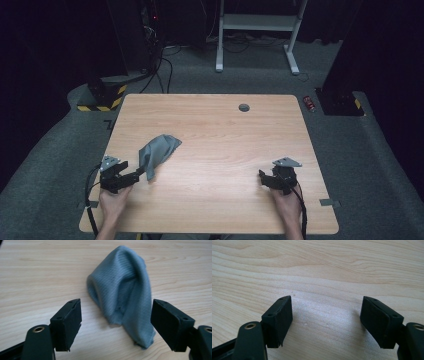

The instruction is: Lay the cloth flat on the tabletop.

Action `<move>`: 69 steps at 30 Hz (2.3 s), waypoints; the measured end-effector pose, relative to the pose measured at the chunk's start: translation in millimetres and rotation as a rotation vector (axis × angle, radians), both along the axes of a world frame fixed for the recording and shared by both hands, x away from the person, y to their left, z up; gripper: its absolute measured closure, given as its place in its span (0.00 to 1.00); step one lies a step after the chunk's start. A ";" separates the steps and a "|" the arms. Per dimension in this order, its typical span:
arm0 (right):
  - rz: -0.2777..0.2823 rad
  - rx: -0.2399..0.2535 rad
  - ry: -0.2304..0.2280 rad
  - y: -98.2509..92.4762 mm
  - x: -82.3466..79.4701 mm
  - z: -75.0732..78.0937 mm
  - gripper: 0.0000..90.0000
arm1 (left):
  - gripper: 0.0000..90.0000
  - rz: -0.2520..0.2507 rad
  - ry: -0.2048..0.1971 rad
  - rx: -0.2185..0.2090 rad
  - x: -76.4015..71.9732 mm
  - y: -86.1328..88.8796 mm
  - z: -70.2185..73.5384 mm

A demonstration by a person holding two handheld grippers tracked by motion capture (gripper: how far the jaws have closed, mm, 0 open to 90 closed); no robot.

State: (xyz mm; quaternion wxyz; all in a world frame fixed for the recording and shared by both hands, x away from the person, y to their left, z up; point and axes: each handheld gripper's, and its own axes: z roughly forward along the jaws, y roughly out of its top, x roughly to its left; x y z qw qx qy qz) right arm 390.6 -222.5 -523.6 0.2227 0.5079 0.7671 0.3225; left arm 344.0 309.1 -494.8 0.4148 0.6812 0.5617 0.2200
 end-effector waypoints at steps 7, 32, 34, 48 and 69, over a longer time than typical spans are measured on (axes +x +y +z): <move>0.001 0.000 0.000 0.0 -0.2 0.0 0.29 | 0.27 -0.027 0.001 0.018 17.4 -14.1 0.0; 0.001 0.000 -0.001 0.0 -0.2 -0.1 0.29 | 0.53 -0.012 0.106 0.117 58.0 -25.9 -25.2; 0.001 -0.001 -0.001 -0.1 -0.2 -0.1 0.29 | 0.60 0.000 0.103 0.144 58.3 -26.3 -25.5; 0.001 -0.001 -0.001 0.0 -0.3 -0.1 0.29 | 0.93 -0.054 0.113 0.066 57.6 -22.9 -23.5; 0.001 0.001 0.000 0.1 -0.5 0.0 0.29 | 0.94 -0.287 0.078 0.051 62.7 -88.7 -6.0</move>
